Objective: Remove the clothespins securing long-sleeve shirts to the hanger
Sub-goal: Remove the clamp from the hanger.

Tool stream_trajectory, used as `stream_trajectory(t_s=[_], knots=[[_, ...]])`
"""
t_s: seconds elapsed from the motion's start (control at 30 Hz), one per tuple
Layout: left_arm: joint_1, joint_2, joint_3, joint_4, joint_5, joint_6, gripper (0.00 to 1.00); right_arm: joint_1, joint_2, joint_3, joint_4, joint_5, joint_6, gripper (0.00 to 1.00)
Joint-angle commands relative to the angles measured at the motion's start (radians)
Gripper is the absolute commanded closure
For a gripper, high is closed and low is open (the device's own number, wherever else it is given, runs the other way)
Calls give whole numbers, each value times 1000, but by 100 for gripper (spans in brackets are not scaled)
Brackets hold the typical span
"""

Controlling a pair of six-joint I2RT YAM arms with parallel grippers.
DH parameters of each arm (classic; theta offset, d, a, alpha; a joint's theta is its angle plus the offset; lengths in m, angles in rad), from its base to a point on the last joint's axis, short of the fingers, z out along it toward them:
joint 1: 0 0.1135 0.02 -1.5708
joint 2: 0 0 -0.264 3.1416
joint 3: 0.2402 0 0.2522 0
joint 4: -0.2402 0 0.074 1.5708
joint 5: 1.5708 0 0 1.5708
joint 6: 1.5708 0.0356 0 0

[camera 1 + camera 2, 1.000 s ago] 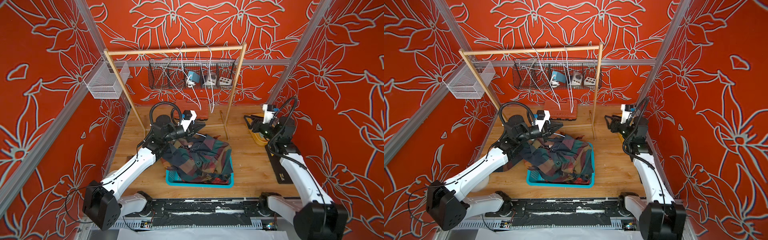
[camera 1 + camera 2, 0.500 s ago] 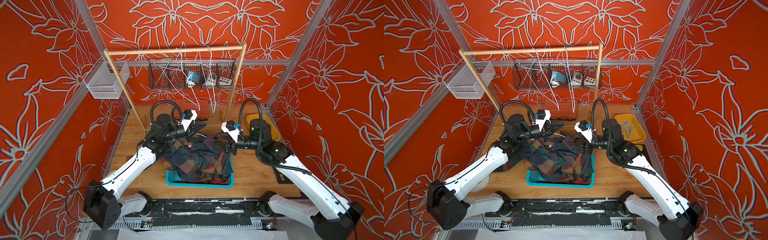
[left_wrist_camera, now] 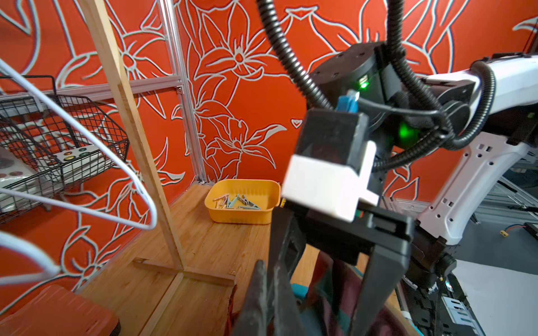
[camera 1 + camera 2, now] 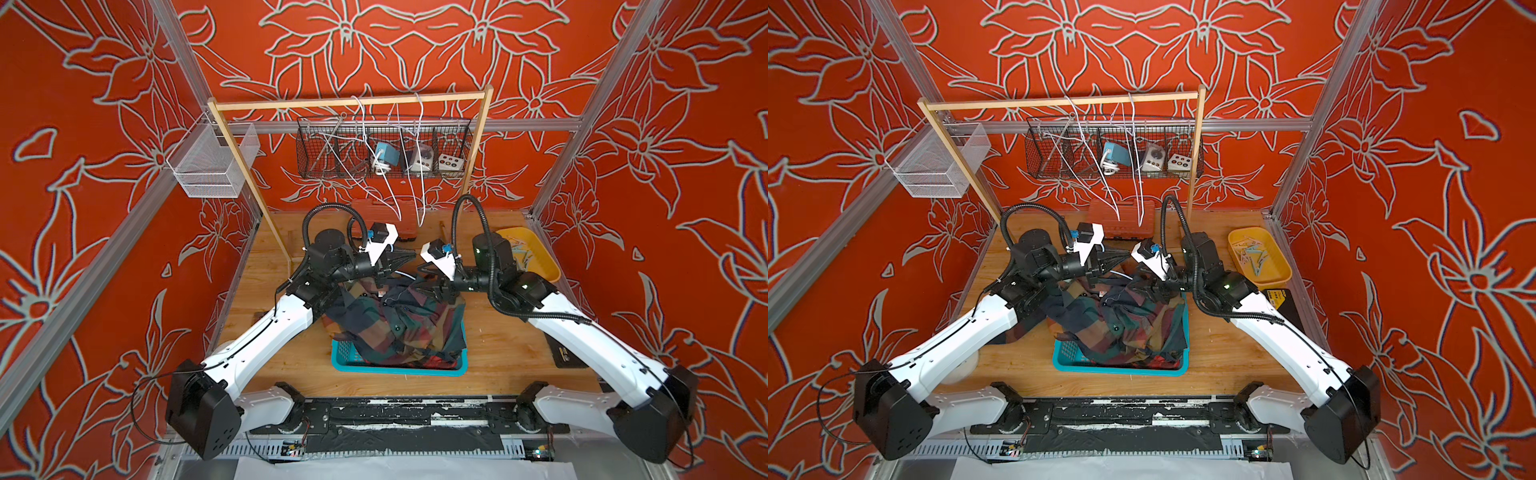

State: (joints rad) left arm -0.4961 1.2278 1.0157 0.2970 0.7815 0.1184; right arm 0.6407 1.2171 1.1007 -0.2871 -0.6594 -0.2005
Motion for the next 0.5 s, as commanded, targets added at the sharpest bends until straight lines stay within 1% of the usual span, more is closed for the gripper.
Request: stream_trajectory(t_s=[0.0, 0.07, 0.1, 0.17, 0.23, 0.27, 0.37, 0.4, 0.47], knots=[[-15, -32, 30, 28, 49, -4, 100, 10, 34, 34, 47, -36, -11, 42], [-22, -37, 31, 33, 58, -6, 100, 16, 52, 38, 53, -40, -7, 46], [-25, -37, 30, 34, 59, -8, 100, 19, 58, 40, 52, -42, -9, 53], [-30, -35, 32, 33, 59, -8, 100, 22, 62, 38, 58, -47, -9, 77], [-32, -33, 36, 28, 54, -11, 100, 22, 54, 30, 60, -59, -16, 95], [-32, -30, 41, 20, 46, -13, 100, 22, 46, 22, 65, -63, -19, 100], [-32, -13, 81, -31, 17, -10, 100, 22, 13, -8, 76, -62, -26, 100], [-32, -10, 94, -47, 11, -10, 94, 22, 2, -16, 80, -57, -24, 100], [-32, -13, 106, -55, -10, -9, 62, 19, -26, -40, 85, -47, -23, 100]])
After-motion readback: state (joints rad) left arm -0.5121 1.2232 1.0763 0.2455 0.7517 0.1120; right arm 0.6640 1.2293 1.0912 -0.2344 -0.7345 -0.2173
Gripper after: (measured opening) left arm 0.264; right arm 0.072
